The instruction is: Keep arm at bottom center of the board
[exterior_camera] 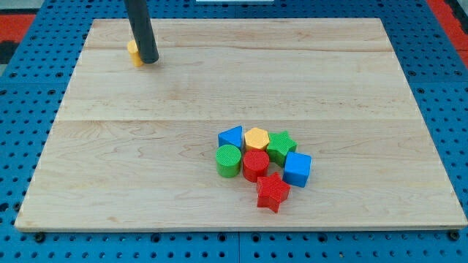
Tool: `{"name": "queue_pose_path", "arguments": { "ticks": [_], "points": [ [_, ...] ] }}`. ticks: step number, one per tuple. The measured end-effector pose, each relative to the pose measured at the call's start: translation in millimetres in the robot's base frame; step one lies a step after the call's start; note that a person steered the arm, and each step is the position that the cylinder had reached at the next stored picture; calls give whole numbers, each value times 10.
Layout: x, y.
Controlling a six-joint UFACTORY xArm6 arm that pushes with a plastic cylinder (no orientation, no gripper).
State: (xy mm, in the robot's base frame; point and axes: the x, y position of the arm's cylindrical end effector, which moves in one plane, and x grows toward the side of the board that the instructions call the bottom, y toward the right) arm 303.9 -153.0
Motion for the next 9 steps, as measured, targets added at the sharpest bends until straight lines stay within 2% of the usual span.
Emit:
{"name": "queue_pose_path", "arguments": {
  "ticks": [4, 5, 6, 7, 8, 9],
  "points": [
    [-103, -130],
    [-56, 10],
    [171, 363],
    [171, 363],
    [446, 357],
    [1035, 343]
  ]
}}
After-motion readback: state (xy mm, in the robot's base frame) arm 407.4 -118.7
